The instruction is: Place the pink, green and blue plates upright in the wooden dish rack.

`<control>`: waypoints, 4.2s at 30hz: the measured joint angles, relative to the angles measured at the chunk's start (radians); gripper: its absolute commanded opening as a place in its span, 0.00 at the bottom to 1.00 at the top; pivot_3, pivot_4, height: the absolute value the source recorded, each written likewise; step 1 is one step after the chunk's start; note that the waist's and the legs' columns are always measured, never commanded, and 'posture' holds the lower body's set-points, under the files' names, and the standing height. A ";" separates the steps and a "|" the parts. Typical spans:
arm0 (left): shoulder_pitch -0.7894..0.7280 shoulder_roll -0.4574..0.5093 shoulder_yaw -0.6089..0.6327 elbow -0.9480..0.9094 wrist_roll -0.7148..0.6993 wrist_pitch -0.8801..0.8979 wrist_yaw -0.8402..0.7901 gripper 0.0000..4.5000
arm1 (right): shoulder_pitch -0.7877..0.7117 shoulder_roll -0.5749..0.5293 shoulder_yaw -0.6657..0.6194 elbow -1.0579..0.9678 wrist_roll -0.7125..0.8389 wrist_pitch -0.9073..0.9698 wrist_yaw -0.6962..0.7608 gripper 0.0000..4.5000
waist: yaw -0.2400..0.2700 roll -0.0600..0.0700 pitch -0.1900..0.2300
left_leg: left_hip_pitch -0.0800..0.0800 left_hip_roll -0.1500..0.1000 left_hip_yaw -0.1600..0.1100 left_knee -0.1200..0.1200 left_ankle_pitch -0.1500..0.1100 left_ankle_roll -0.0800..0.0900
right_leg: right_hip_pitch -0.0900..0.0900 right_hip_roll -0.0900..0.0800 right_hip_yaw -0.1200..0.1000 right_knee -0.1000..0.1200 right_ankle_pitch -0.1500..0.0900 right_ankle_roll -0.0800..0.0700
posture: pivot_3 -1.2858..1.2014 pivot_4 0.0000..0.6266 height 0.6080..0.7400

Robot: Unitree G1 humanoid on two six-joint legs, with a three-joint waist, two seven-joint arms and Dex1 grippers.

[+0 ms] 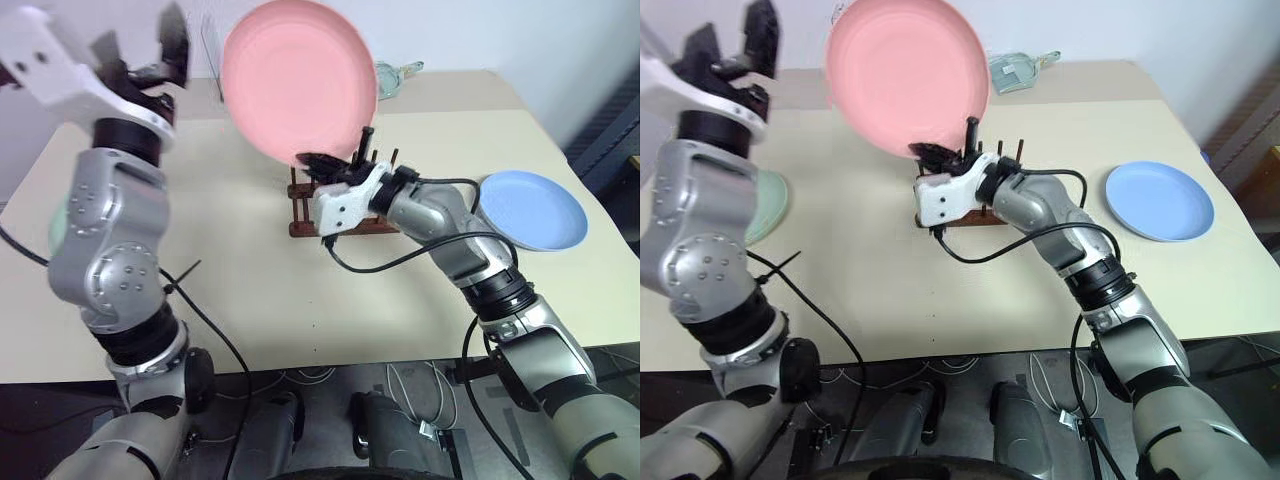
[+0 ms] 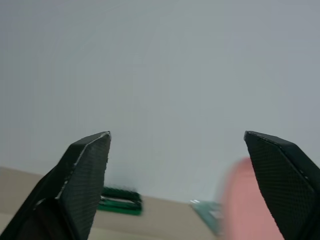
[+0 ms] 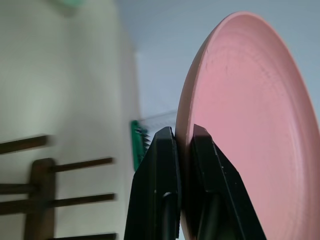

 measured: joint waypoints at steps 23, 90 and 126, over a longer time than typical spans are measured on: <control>0.654 0.262 -0.298 -0.089 -0.116 -0.039 -0.790 0.99 | 0.133 0.052 -0.625 -0.362 1.428 1.145 -0.075 0.00 | 0.001 0.010 0.005 | 0.000 0.002 0.006 -0.002 -0.006 0.011 | -0.002 -0.004 0.004 -0.003 -0.002 -0.006 | 0.52 0.24 1.00; 0.250 0.101 0.383 0.555 0.016 0.246 0.281 1.00 | 0.099 -0.039 0.048 -0.397 0.637 0.497 0.378 0.88 | 0.007 0.002 0.006 | 0.000 0.006 0.013 0.003 -0.011 0.008 | -0.003 0.002 0.006 -0.002 0.004 0.002 | 0.52 0.24 1.00; 0.133 -0.028 -0.082 -0.037 0.017 -0.029 0.077 0.01 | 0.031 -0.037 0.065 -0.152 0.068 0.031 0.102 0.90 | -0.003 -0.004 0.006 | 0.002 0.011 0.016 0.002 -0.007 0.007 | -0.003 0.007 0.009 -0.002 0.007 -0.001 | 0.52 0.24 1.00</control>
